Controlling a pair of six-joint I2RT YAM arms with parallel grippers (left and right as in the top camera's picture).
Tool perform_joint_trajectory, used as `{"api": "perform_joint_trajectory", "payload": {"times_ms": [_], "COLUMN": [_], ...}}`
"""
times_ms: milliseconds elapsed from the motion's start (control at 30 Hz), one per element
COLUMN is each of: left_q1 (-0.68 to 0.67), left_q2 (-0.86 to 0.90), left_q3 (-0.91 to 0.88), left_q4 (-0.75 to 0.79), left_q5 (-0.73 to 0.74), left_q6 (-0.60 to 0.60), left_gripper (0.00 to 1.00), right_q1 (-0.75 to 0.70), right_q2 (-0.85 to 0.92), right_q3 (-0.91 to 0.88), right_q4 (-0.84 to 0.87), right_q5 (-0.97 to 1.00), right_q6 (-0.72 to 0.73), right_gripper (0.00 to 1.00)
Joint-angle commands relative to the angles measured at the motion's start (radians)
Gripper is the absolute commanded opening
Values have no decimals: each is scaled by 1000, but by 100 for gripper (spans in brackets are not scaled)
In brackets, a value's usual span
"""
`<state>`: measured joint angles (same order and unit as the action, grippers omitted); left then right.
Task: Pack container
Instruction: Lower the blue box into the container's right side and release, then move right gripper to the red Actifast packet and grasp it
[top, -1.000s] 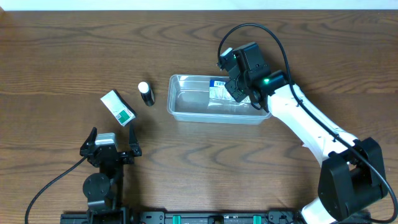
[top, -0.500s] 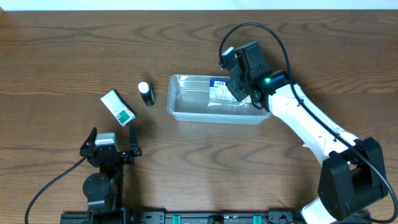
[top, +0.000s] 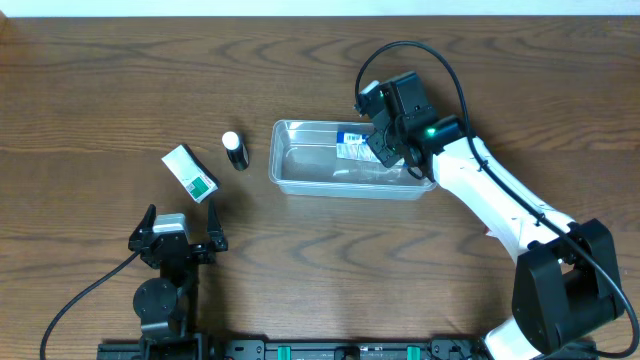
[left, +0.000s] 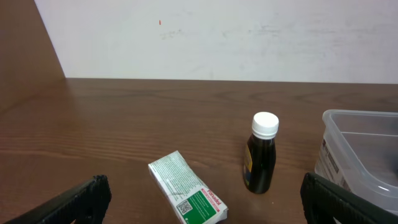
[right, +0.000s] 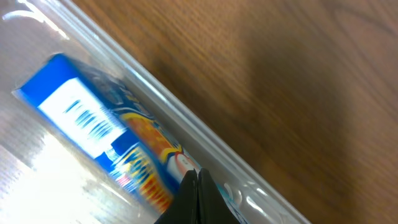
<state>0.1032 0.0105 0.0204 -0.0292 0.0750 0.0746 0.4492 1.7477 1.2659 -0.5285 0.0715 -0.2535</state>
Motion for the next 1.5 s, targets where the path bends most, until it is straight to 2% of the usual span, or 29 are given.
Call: {"api": "perform_joint_trajectory", "payload": {"times_ms": [0, 567, 700, 767, 800, 833, 933, 1100, 1200, 1333, 1467], "left_q1": [5, 5, 5, 5, 5, 5, 5, 5, 5, 5, 5], "left_q2": [-5, -5, -5, -5, -5, -5, -5, -5, -5, -5, -5], "left_q3": [-16, -16, -16, -16, -16, -16, -16, -16, -16, -16, -16], "left_q4": [-34, -34, -34, -34, -34, -34, -34, -34, -34, -34, -34], "left_q5": [11, 11, 11, 11, 11, 11, 11, 11, 11, 11, 11], "left_q6": [-8, -8, -8, -8, -8, -8, -8, -8, -8, -8, -8], "left_gripper": [98, 98, 98, 98, 98, 98, 98, 98, 98, 98, 98], "right_q1": [-6, -3, -3, -3, -3, -3, -3, -11, -38, -112, -223], "right_q2": [5, 5, -4, -20, -34, -44, -87, -190, -277, -397, -489], "right_q3": [-14, -14, -11, -11, -11, -11, -11, -11, -11, -11, -11], "right_q4": [-10, -50, -51, -50, -50, -50, -50, -51, -61, -130, -276], "right_q5": [0, -13, -20, -37, -61, -83, -200, -383, -398, -316, -111], "right_q6": [-10, -9, -9, -9, -9, -9, -9, -9, -8, 97, 287], "right_gripper": [1, 1, 8, 19, 31, 51, 99, 99, 99, 99, 94]}}
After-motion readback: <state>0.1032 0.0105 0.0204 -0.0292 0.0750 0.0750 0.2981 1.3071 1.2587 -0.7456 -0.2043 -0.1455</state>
